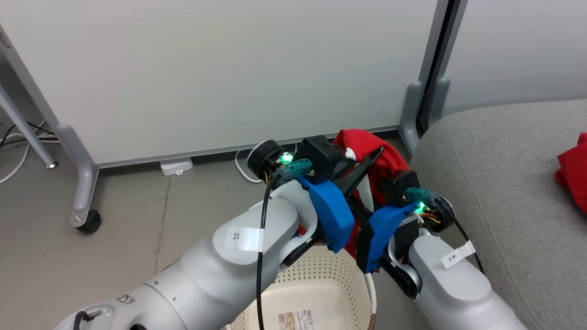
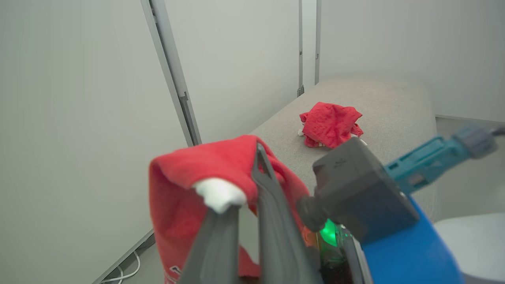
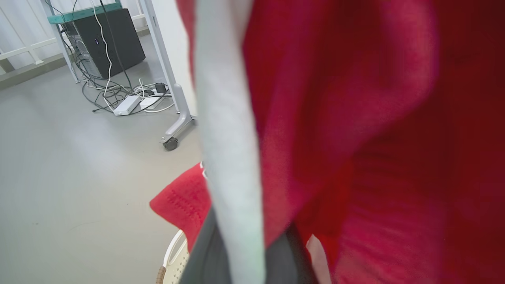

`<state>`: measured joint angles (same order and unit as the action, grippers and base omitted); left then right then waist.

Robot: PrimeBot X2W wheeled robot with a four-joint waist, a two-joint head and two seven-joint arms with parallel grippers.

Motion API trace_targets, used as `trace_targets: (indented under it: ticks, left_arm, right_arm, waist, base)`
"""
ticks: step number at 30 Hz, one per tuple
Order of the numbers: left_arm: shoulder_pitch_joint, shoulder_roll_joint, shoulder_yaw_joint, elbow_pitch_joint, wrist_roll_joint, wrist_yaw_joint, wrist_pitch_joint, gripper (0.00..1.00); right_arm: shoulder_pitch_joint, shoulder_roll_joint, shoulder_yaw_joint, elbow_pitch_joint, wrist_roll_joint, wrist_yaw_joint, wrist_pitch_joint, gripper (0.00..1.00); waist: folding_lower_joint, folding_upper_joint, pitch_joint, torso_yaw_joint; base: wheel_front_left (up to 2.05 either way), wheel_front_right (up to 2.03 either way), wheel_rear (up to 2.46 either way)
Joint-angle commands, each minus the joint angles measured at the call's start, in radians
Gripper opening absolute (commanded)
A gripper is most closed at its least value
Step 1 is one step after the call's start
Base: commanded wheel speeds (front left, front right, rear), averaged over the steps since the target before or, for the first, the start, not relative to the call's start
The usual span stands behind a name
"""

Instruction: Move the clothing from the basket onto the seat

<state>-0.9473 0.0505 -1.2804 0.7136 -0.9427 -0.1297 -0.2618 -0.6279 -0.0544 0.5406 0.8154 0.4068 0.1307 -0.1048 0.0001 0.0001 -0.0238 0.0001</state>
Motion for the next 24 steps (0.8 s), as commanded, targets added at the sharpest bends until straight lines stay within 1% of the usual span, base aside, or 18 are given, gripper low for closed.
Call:
trace_targets:
  ticks: [1,16,17,18,19,24]
  left_arm:
    - [0.001,0.0,-0.003,0.005,-0.005,-0.001,-0.005,0.0]
    - [0.012,0.0,-0.003,0.016,-0.001,-0.001,-0.005,0.0]
    - [0.013,0.0,-0.003,0.017,0.0,-0.001,-0.005,0.16]
    - [0.015,0.0,-0.003,0.018,0.0,-0.001,-0.005,0.67]
    - [0.016,0.0,-0.003,0.019,0.001,-0.001,-0.005,1.0]
    - [0.014,0.0,-0.003,0.019,-0.002,-0.001,-0.005,1.0]
  right_arm:
    - [-0.014,-0.001,0.002,0.006,-0.002,0.0,-0.007,0.0]
    - [-0.03,-0.001,0.029,0.033,0.031,0.0,-0.028,0.0]
    - [-0.03,-0.001,0.031,0.035,0.032,0.0,-0.03,0.0]
    - [-0.031,-0.002,0.032,0.035,0.033,0.0,-0.03,0.0]
    - [-0.032,-0.002,0.034,0.037,0.034,0.0,-0.031,0.0]
    - [-0.036,-0.004,0.04,0.042,0.04,0.0,-0.038,0.0]
  waist:
    - [-0.0001,-0.0001,0.0,-0.001]
    - [-0.0001,-0.0001,0.001,-0.008]
    - [-0.0001,-0.0001,0.001,-0.008]
    - [-0.0001,-0.0001,0.001,-0.008]
    - [-0.0001,-0.0001,0.001,-0.008]
    - [-0.0001,-0.0001,0.001,-0.008]
  base:
    - [0.0,0.0,0.0]
    - [0.0,0.0,0.0]
    - [0.0,0.0,0.0]
    - [0.0,0.0,0.0]
    - [0.0,0.0,0.0]
    - [0.0,0.0,0.0]
